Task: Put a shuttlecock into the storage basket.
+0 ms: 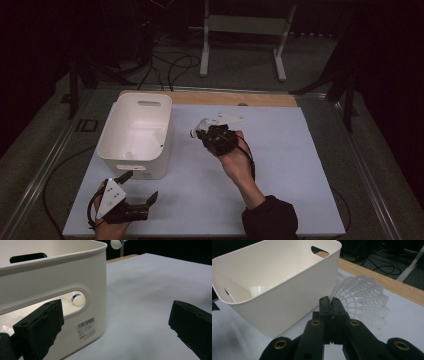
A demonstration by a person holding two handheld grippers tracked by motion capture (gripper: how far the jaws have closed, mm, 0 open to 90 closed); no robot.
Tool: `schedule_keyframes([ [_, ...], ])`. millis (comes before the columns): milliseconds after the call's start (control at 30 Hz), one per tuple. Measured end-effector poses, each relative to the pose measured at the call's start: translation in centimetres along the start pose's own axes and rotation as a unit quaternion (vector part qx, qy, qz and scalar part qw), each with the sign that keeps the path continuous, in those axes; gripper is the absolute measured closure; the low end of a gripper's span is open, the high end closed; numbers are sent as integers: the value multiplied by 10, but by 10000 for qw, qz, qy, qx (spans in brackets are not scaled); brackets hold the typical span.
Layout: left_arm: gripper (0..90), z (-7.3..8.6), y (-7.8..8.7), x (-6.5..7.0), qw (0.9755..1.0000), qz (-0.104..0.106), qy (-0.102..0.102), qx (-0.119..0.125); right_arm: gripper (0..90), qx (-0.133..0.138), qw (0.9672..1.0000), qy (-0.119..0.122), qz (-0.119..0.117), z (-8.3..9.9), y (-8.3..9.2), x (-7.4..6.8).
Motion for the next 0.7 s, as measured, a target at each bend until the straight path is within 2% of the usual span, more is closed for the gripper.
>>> schedule_keyframes([
  [467, 4, 0, 0, 0, 10000, 7, -4, 1, 893, 11, 9999, 73, -71, -3, 2, -5],
  [700, 4, 0, 0, 0, 10000, 12, -6, 0, 893, 29, 9999, 33, -144, -5, 4, -7],
])
Point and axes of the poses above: each handheld gripper's, and its own axes: y roughly backward along the jaws, z roughly out of its underside, x roughly to its right, the point moved 5 cm from there along -y, roughly forward along the jaws, and after that the axes turned 15 degrees about -y, right-handed, at the moved point
